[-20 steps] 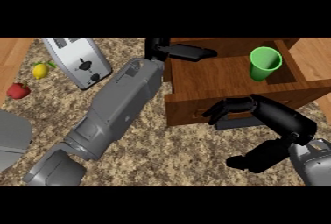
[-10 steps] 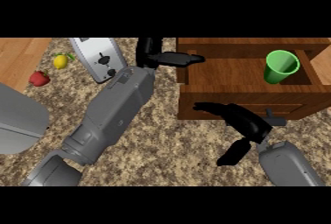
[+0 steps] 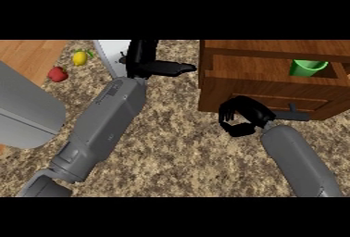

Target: Pick up the cup, place it into the drawer and close the drawer

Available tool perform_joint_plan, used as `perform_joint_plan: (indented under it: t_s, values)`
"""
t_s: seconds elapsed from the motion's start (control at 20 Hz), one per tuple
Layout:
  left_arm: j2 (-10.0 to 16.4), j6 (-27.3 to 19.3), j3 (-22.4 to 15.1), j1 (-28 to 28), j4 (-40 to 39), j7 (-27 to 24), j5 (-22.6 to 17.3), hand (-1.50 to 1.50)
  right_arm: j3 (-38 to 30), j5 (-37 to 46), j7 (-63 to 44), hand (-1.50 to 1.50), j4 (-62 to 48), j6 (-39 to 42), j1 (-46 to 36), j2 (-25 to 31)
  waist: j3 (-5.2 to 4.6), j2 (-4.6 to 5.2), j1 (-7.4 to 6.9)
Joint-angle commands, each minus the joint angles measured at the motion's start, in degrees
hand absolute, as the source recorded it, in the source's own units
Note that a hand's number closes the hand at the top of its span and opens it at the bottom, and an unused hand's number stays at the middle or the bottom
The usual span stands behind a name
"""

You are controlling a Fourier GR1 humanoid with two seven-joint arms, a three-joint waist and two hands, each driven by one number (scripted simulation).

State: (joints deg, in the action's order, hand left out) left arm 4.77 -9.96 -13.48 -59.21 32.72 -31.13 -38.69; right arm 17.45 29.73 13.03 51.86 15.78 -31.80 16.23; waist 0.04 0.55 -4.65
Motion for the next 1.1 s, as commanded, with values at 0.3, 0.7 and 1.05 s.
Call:
perform_joint_plan:
  t_s: [0.3,0.7,1.05]
  values:
    - [4.0,4.1,-0.4,7.2,6.6,1.6,-0.5,-1.5,-11.8,-2.8,12.0,1.5,-21.6,-6.7,-15.2,3.6,0.26,1.17,-2.89]
    - [7.7,7.8,-0.6,8.5,9.7,4.4,-1.1,-1.5,-17.6,-6.7,7.7,1.5,-24.3,-6.5,-22.5,7.0,0.25,1.9,-5.83]
    - [7.6,8.8,-1.0,10.3,10.9,4.1,-1.1,-1.5,-19.1,-9.1,8.3,1.5,-22.5,-2.6,-22.3,10.4,0.21,2.41,-6.9]
